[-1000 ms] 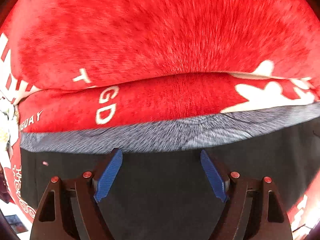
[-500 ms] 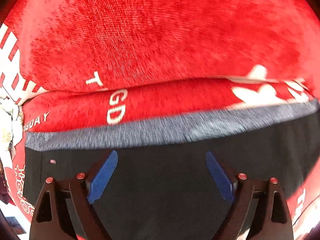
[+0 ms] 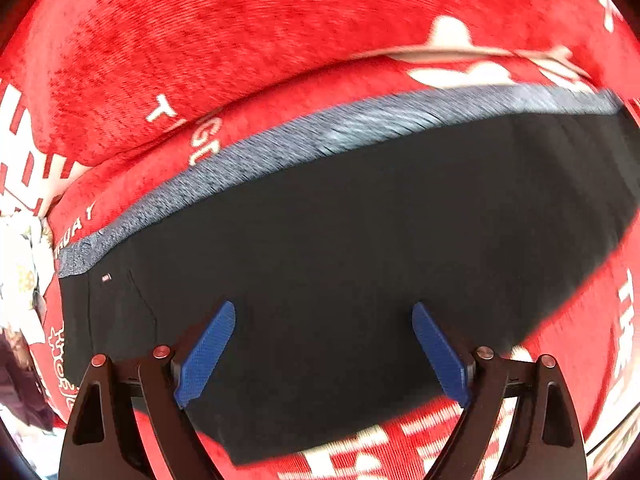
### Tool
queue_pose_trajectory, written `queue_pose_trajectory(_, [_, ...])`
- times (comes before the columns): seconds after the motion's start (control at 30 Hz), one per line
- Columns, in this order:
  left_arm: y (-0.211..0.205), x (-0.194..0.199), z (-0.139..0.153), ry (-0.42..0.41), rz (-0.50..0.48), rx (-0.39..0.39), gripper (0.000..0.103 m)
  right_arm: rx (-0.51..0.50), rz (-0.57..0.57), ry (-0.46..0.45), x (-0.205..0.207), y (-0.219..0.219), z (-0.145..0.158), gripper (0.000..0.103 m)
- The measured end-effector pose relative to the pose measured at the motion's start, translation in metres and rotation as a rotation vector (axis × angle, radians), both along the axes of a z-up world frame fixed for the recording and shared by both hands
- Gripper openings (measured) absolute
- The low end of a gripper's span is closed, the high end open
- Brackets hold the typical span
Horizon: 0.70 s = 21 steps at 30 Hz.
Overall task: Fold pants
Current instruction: 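Press the folded trouser strip flat with both grippers open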
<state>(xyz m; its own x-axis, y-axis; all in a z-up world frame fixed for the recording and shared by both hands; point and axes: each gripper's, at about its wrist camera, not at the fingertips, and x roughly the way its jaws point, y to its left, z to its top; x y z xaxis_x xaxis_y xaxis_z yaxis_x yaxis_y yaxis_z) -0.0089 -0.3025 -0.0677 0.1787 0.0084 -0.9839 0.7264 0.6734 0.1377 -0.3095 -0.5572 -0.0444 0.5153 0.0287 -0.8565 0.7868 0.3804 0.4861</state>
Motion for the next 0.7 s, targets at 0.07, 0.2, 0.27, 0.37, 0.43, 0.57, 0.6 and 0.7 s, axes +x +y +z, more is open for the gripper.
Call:
queue_pose_trajectory(0.07, [-0.002,-0.019,0.007,0.025,-0.037,0.009,0.092,0.033,0.012,-0.006,-0.006,0.016,0.005,0.08])
queue_pose_trajectory(0.2, [-0.009,-0.059,0.021,0.074,-0.095,0.004,0.092,0.096,0.016,-0.007,-0.028,0.057,-0.004,0.084])
queue_pose_trajectory(0.27, [-0.012,-0.076,0.025,0.1,-0.122,0.005,0.092,0.115,0.004,-0.011,-0.036,0.067,-0.003,0.087])
queue_pose_trajectory(0.37, [-0.021,-0.092,0.029,0.121,-0.16,0.01,0.092,0.128,-0.038,-0.028,-0.045,0.083,0.0,0.103])
queue_pose_trajectory(0.43, [-0.027,-0.102,0.031,0.13,-0.181,0.012,0.092,0.129,-0.062,-0.035,-0.05,0.089,0.003,0.103])
queue_pose_trajectory(0.57, [-0.032,-0.108,0.032,0.138,-0.197,0.019,0.092,0.156,-0.07,-0.018,-0.053,0.089,-0.001,0.103])
queue_pose_trajectory(0.6, [-0.034,-0.109,0.032,0.137,-0.201,0.021,0.092,0.168,-0.072,-0.016,-0.055,0.089,-0.003,0.103])
queue_pose_trajectory(0.7, [-0.038,-0.109,0.03,0.133,-0.206,0.026,0.092,0.179,-0.076,-0.01,-0.059,0.088,-0.005,0.103])
